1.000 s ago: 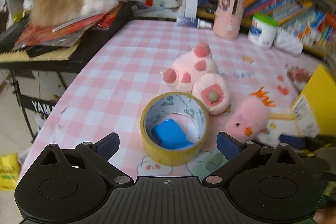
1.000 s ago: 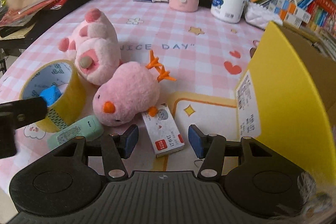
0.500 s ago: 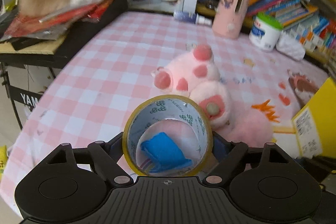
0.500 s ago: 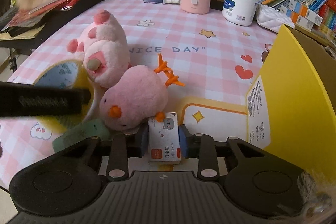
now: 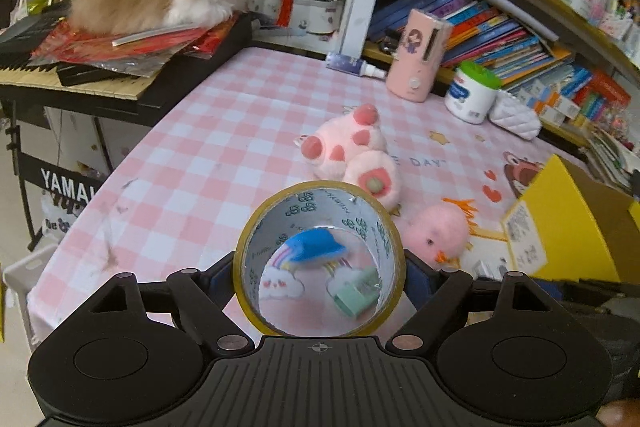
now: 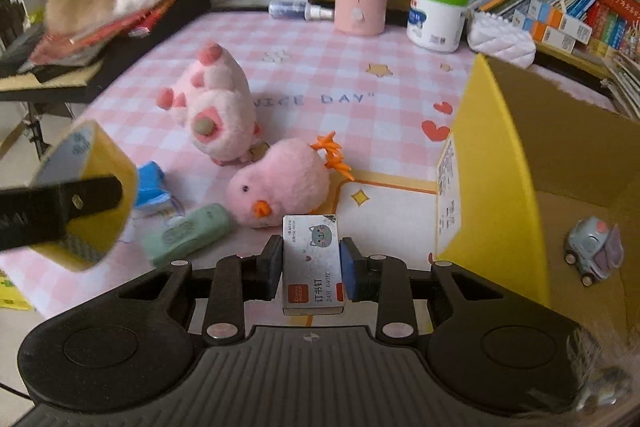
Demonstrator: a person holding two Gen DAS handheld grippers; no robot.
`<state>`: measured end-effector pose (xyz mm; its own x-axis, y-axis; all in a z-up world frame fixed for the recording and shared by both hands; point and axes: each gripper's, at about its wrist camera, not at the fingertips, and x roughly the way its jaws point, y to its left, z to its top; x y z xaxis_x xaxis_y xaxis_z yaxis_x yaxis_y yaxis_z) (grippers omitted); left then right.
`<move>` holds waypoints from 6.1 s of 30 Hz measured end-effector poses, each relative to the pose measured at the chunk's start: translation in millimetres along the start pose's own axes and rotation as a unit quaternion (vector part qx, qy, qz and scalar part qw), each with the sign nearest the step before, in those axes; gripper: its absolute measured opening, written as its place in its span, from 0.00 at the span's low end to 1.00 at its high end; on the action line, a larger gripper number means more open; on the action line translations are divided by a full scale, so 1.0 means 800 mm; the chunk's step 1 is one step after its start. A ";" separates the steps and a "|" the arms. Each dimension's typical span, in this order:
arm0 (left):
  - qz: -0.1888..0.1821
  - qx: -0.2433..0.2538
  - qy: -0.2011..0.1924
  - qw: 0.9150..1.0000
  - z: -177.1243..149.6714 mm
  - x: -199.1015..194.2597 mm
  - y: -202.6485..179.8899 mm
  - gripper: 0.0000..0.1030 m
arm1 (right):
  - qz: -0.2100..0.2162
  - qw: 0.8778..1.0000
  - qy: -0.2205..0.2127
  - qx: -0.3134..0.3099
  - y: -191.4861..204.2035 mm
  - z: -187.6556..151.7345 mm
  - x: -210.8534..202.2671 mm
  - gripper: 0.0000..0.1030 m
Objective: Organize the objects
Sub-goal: 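Carry the card box in the right tool while the left tool carries the tape to the yellow box, then open the right tool to drop the card box while the left tool releases the tape into the box, then withdraw both tools from the yellow box back toward the toys on the table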
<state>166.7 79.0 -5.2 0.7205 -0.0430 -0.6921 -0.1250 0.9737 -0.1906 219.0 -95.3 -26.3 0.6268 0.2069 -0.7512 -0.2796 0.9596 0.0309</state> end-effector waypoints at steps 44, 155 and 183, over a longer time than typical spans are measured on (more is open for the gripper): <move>-0.145 0.148 0.036 0.978 -0.160 -0.156 -0.040 0.81 | -0.111 0.982 -0.027 0.148 0.015 -0.233 -0.225 0.27; -0.076 0.192 -0.091 0.974 -0.063 -0.074 -0.303 0.96 | -0.090 0.971 -0.177 0.130 -0.288 -0.033 -0.208 0.76; -0.021 0.145 -0.001 0.989 -0.154 -0.137 -0.099 0.96 | -0.134 0.978 -0.015 0.158 -0.083 -0.204 -0.210 0.79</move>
<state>13.6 -21.2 -0.5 0.7229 -0.0840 -0.6859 0.1058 0.9943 -0.0103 13.5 -224.8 -9.9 0.6696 -0.0601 -0.7402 0.1336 0.9902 0.0404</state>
